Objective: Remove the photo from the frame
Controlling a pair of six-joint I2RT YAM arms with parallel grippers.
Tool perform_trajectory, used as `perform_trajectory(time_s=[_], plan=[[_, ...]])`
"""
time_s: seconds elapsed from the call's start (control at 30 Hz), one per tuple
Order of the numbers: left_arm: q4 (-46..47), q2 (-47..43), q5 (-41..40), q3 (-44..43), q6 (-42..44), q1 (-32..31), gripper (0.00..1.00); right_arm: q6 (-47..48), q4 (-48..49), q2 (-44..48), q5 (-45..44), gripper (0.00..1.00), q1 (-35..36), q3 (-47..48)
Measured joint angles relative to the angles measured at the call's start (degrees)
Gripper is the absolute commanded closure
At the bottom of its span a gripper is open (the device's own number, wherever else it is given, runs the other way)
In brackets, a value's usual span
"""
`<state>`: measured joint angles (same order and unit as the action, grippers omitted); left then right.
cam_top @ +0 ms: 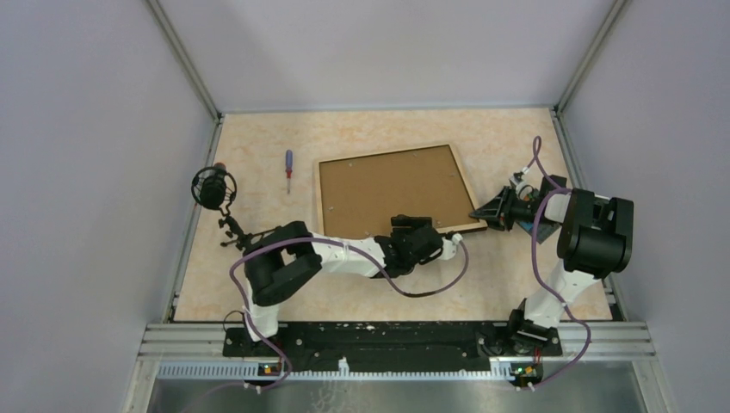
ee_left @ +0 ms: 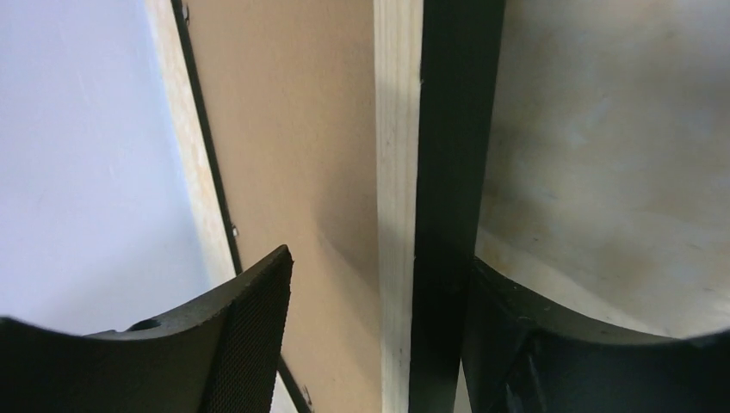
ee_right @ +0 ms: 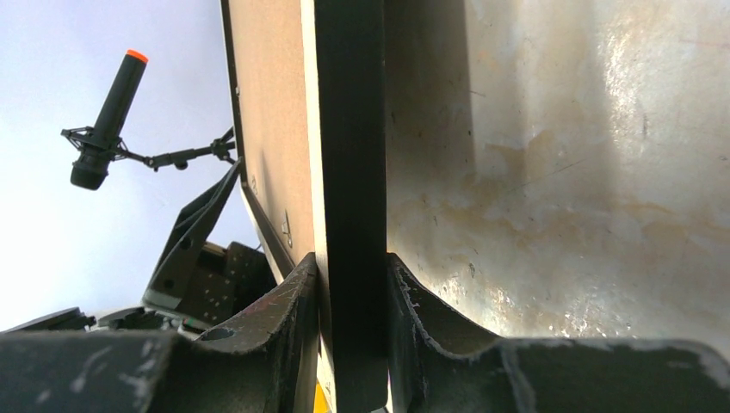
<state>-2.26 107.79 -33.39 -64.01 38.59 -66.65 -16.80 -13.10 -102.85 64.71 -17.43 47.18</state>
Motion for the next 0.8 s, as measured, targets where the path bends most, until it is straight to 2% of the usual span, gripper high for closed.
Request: perform_trajectory(time_s=[0.2,0.27,0.37,0.5,0.57,0.8], plan=[[4.4,3.0,-6.8,1.6,0.6,0.1,0.45,0.0,0.0,0.0,0.0,1.0,0.0,0.0],[4.9,3.1,-7.7,1.7,0.6,0.1,0.53,-0.3,0.1,0.0,0.3,1.0,-0.1,0.0],[4.8,3.4,-8.4,1.7,1.2,-0.2,0.75,-1.0,0.2,0.0,1.2,1.0,-0.4,0.0],[5.0,3.5,-12.0,1.4,1.9,-1.0,0.99,-2.6,0.7,0.0,3.2,1.0,-0.7,0.2],[4.9,3.5,-12.0,1.3,2.6,-1.0,1.0,-3.0,1.0,0.0,3.7,0.89,-0.8,0.2],[4.0,3.5,-12.8,0.5,3.7,-1.0,1.0,-1.6,-0.8,0.2,4.1,0.4,-0.8,0.7]])
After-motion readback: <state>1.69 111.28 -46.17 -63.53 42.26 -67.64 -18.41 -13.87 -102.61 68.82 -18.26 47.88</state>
